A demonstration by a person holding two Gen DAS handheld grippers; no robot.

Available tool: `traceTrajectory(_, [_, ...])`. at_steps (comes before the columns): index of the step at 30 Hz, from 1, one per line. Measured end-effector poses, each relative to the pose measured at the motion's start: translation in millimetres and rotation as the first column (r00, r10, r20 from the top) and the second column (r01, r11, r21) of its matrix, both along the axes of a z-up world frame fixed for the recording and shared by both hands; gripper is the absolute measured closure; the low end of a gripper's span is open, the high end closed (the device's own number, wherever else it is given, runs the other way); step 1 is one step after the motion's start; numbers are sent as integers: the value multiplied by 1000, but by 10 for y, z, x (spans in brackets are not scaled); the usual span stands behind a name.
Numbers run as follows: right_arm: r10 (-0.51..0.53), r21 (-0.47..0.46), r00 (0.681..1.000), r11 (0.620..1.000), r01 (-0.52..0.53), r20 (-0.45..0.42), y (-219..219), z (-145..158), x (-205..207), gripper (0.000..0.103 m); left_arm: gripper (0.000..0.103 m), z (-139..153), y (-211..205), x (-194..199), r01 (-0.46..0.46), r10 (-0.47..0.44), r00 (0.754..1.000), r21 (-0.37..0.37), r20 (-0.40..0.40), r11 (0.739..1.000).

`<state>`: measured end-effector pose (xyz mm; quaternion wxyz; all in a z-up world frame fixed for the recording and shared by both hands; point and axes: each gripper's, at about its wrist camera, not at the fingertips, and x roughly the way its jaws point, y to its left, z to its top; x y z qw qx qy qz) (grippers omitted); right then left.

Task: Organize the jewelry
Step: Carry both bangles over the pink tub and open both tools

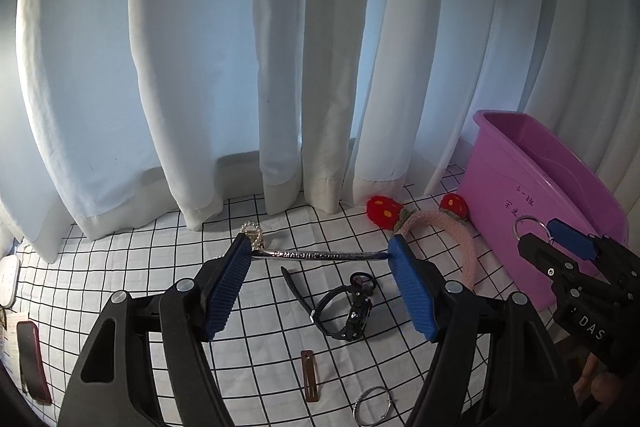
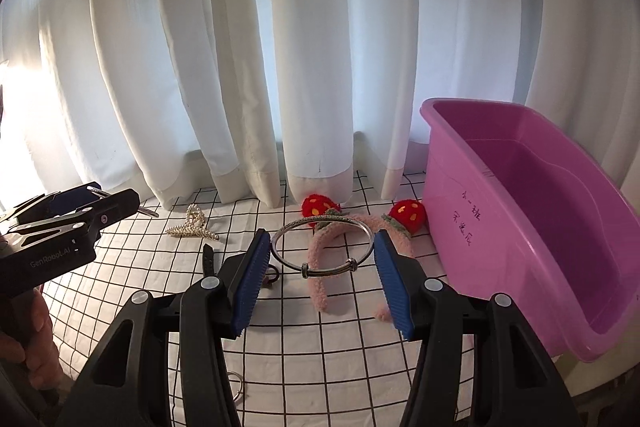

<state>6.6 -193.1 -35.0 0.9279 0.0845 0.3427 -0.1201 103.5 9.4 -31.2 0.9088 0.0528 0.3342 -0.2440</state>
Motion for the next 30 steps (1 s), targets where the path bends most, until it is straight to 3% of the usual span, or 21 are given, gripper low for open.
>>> traceTrajectory(10, [-110, -55, 992, 992, 114, 61, -753, 565, -449, 51, 35, 476, -949, -253, 167, -164, 985, -74, 45, 983])
traceTrajectory(16, [-126, -75, 990, 989, 131, 66, -1399, 733, -612, 51, 35, 593, -1651, -360, 202, -200, 979, -106, 25, 974])
traceTrajectory(22, [-133, -65, 990, 989, 136, 50, -2066, 724, -688, 51, 35, 632, -2335, -411, 210, -208, 978, -92, 28, 973])
traceTrajectory(30, [-117, 13, 992, 993, 118, -50, -2767, 400, -587, 51, 35, 495, -3144, -298, 185, -186, 983, -41, 0, 982])
